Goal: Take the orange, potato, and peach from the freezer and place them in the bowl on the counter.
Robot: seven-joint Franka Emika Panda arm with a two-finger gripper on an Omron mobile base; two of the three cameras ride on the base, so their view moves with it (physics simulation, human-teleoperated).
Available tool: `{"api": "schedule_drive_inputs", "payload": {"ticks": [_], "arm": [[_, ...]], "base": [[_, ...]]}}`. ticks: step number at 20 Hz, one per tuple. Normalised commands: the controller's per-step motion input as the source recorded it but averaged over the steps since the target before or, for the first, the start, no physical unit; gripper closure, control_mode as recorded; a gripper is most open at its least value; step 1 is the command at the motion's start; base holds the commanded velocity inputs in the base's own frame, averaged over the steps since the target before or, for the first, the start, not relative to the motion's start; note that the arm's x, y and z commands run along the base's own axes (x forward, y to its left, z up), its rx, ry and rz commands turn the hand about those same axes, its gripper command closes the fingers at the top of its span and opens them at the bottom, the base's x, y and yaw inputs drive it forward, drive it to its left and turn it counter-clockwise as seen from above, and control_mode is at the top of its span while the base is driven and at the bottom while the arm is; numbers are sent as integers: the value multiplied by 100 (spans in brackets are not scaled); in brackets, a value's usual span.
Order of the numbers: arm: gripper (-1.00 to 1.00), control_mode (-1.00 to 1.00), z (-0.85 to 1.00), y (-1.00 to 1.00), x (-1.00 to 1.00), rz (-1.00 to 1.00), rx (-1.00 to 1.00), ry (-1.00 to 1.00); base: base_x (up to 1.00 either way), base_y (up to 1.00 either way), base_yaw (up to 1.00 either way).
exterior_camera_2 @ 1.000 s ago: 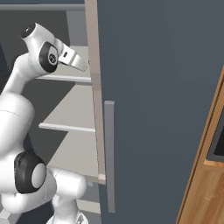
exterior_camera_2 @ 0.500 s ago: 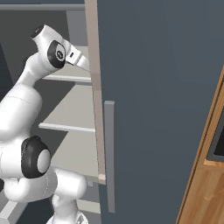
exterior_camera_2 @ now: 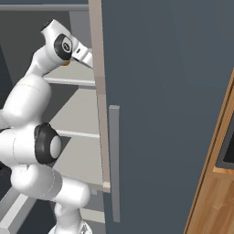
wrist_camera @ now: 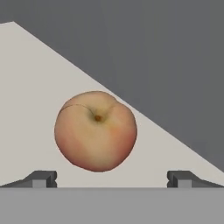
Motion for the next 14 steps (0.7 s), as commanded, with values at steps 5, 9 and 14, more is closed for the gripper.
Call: {"api": "schedule_drive_inputs", "payload": {"ticks": [5, 9, 14], "arm": [[-100, -100, -2, -3, 24, -1, 0, -1], [-100, -100, -9, -4, 16, 0, 0, -7], [-100, -100, -21, -11, 6, 0, 0, -5]], "base": [[0, 0, 0], [0, 0, 0], [0, 0, 0]]}}
